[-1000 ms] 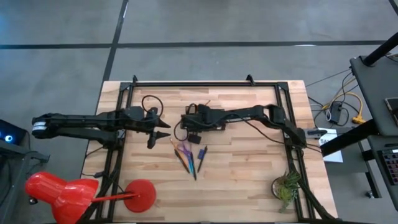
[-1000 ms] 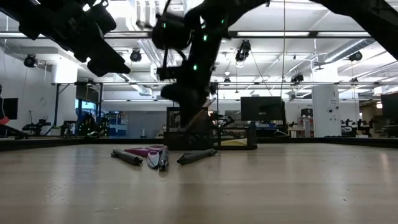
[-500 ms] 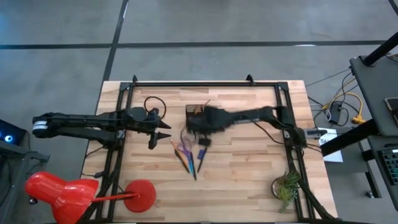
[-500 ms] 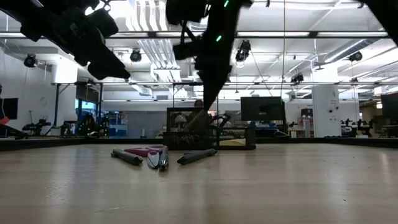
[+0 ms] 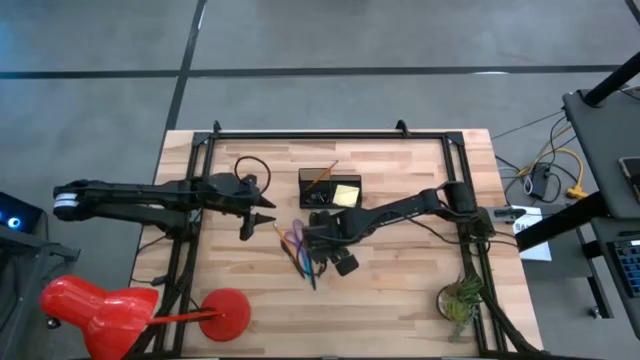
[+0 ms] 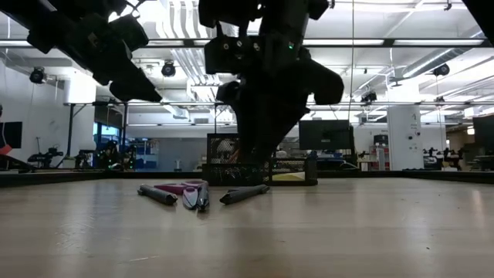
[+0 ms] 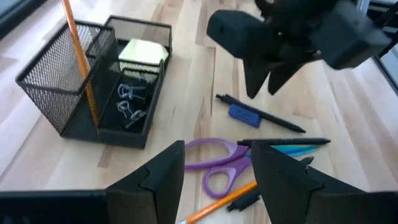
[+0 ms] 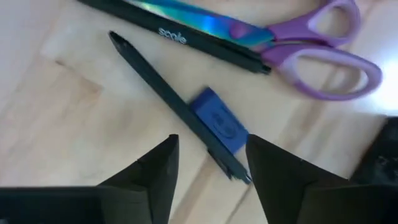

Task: Pick and place office supplies into organizer
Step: Put the right black pen into the black desk organizer

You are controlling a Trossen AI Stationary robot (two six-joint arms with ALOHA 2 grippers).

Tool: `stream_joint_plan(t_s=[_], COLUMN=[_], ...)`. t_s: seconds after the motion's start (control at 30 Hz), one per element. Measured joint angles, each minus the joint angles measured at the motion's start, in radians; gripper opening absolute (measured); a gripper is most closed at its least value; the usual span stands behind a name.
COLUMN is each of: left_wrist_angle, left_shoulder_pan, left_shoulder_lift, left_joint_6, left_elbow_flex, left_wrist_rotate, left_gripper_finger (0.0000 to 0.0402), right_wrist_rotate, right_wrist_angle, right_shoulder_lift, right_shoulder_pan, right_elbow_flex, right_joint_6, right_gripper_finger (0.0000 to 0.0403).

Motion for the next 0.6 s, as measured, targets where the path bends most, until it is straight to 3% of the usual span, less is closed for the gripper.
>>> stream_joint_plan(t_s=[0.33, 0.6], left_wrist_angle=[0.005, 0.002], left_shoulder_pan=[0.0, 0.0], left_shoulder_lift=[0.007, 0.014], left_joint_6=[0.001, 0.001], left_elbow_flex=[0.001, 0.003], left_wrist_rotate=[0.001, 0.002], left_gripper_finger=[0.017, 0.017], right_wrist_rotate=[-0.178, -0.188], right_wrist_angle=[0.028, 0.132], right_shoulder_lift=[0.019, 0.022], right_shoulder_pan=[0.024, 0.017], right_elbow_flex=[-0.007, -0.041], right_joint_6=[-0.146, -0.227], right_gripper_finger=[0.0175, 0.0146])
